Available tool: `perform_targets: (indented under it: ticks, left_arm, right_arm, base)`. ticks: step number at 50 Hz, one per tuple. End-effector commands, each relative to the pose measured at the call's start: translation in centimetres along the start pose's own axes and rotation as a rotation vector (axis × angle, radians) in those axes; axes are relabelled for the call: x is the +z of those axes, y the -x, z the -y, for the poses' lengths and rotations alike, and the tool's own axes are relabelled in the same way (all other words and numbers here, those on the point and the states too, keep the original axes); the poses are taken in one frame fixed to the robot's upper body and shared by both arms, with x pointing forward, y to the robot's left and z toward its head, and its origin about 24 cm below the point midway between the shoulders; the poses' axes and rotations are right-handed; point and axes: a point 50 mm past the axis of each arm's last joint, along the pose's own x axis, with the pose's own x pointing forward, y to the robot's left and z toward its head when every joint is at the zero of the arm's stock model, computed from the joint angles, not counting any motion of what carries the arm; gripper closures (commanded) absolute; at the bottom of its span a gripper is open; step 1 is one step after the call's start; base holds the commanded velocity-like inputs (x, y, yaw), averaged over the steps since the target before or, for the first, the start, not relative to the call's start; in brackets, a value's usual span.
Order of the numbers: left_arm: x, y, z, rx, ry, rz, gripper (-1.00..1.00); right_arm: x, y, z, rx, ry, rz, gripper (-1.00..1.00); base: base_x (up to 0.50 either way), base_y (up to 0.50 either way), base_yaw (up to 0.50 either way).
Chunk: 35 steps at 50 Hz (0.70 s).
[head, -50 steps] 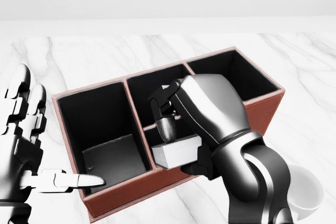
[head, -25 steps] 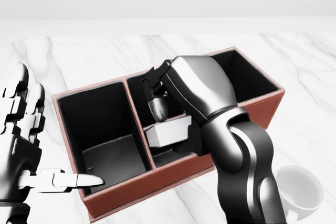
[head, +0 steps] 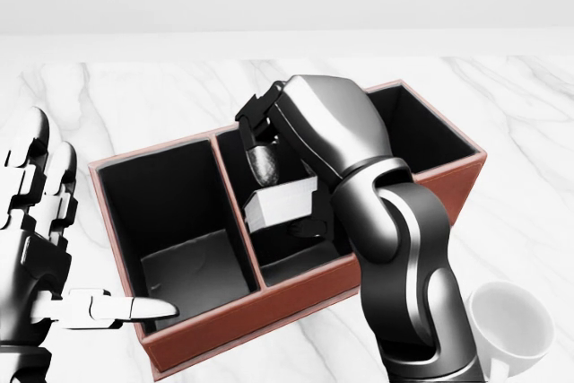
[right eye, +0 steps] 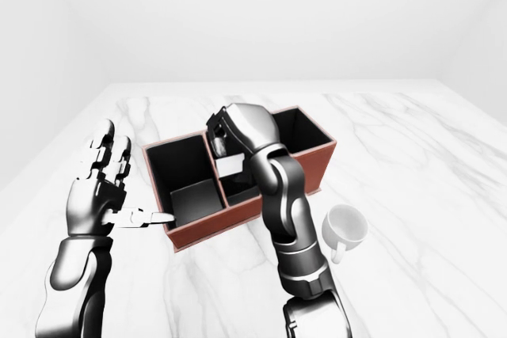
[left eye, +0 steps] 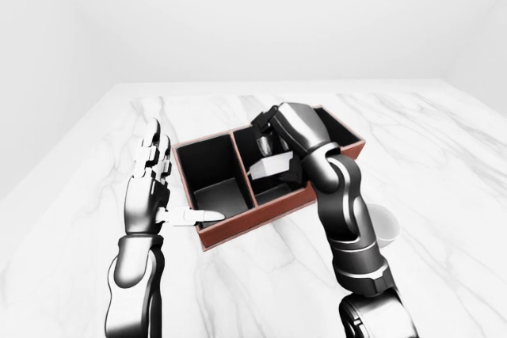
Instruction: Pick up the book and place it in the front compartment of the caddy.
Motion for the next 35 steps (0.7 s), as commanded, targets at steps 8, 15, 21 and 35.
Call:
perform_targets:
  ticks: [8, 15, 21, 35]
  left_arm:
    - [-0.1, 0.0, 0.0, -0.001, 0.000, -0.005, -1.00]
    - [0.0, 0.0, 0.0, 0.000, 0.000, 0.001, -1.00]
    - [0.0, 0.0, 0.0, -0.001, -0.001, -0.002, -1.00]
    - [0.0, 0.0, 0.0, -0.002, -0.001, 0.000, -1.00]
  right_arm:
    - [-0.3, -1.5, 0.1, -0.034, 0.016, -0.014, 1.00]
    - [-0.5, -2.0, 0.1, -0.035, 0.019, -0.021, 1.00]
    - [-0.6, -2.4, 0.0, -0.033, 0.022, -0.026, 1.00]
    - [-0.5, -3.4, 0.0, -0.032, 0.030, -0.028, 1.00]
  base:
    - [0.00, 0.00, 0.00]
    - [0.00, 0.00, 0.00]
    - [0.00, 0.00, 0.00]
    - [0.00, 0.00, 0.00]
